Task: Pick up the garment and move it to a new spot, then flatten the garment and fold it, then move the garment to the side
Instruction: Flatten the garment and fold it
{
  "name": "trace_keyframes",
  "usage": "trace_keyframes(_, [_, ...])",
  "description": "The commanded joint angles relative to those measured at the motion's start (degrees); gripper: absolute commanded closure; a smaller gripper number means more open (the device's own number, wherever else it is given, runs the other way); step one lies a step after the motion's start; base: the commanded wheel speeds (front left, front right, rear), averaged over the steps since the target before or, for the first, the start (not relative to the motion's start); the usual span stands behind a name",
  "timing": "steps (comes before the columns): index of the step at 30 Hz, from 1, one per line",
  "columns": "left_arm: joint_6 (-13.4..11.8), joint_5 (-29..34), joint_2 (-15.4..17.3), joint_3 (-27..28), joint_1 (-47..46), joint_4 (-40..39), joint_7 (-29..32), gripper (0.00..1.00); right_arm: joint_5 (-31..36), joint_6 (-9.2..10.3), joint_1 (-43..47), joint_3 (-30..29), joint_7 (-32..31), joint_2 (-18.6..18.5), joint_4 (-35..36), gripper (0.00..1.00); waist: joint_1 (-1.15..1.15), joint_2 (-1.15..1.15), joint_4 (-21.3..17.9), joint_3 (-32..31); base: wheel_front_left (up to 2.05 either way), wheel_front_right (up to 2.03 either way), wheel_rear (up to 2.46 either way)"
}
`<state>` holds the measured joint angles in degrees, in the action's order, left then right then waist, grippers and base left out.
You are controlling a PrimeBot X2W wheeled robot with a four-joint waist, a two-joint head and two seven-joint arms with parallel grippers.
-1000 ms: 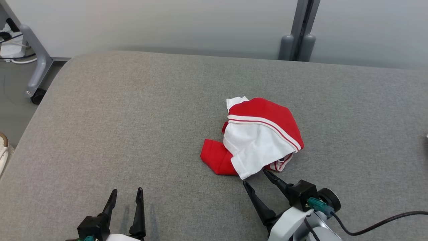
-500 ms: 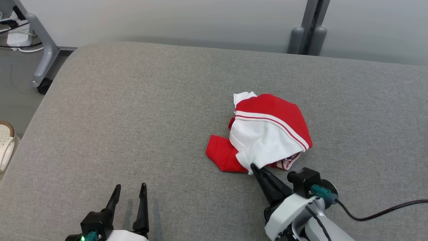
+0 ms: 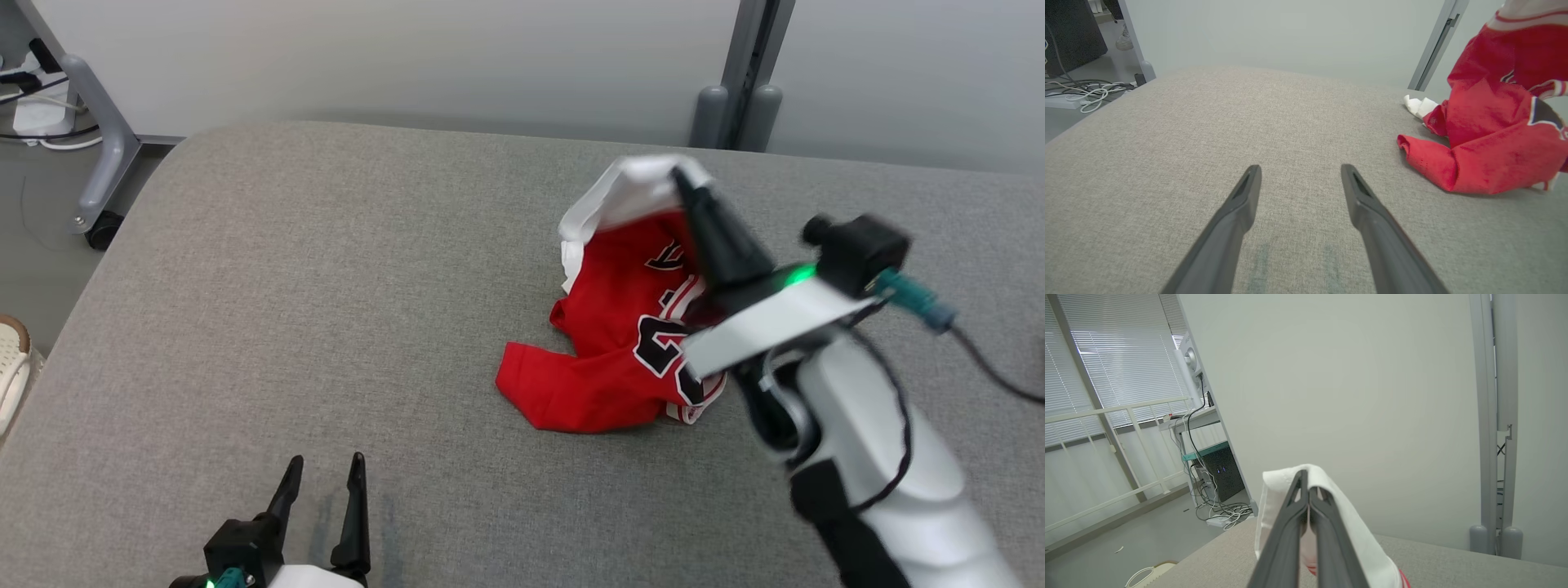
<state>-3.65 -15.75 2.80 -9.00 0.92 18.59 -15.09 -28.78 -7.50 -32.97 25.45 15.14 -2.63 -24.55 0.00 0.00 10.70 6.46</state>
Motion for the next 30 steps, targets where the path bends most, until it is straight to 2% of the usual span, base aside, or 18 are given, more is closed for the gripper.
trace_keyframes(1, [0.3, 0.0, 0.2, -0.2, -0.3, 0.2, -0.1, 0.0, 0.9, 0.01, -2.2, -3.6, 0.0, -0.5, -0.9, 1.0, 0.0, 0.0, 0.0, 0.0, 0.0, 0.0, 0.0])
trace_keyframes(7, [0.8, 0.5, 0.2, -1.7, -1.5, 0.4, -0.1, 0.0, 7.2, 0.01, -5.9, -18.0, 0.0, -1.4, -6.7, 1.0, 0.0, 0.0, 1.1, 1.7, 0.0, 0.0, 0.0])
trace_keyframes(12, [0.9, 0.6, 0.2, -2.5, -2.5, 0.6, -0.1, 0.0, 13.3, 0.01, -8.9, -24.5, 0.0, -4.8, -11.9, 1.0, 0.0, 0.0, 2.7, 4.0, 0.0, 0.0, 0.0])
trace_keyframes(17, [1.1, 0.3, 0.2, -3.9, -4.4, 0.5, -0.1, 0.0, 17.6, 0.01, -14.0, -28.0, 0.0, -8.1, -16.6, 1.0, 0.0, 0.0, 5.3, 6.7, 0.0, 0.0, 0.0])
trace_keyframes(22, [0.7, -0.7, 0.2, -5.8, -5.5, 0.5, -0.1, 0.0, 21.5, 0.01, -19.6, -30.7, 0.0, -9.8, -19.7, 1.0, 0.0, 0.0, 8.0, 9.1, 0.0, 0.0, 0.0])
trace_keyframes(30, [0.0, -1.9, 0.2, -8.3, -6.9, -0.2, -0.1, 0.0, 27.6, 0.02, -28.2, -31.4, 0.0, -11.5, -20.8, 1.0, 0.0, 0.0, 11.3, 12.7, 0.0, 0.0, 0.0])
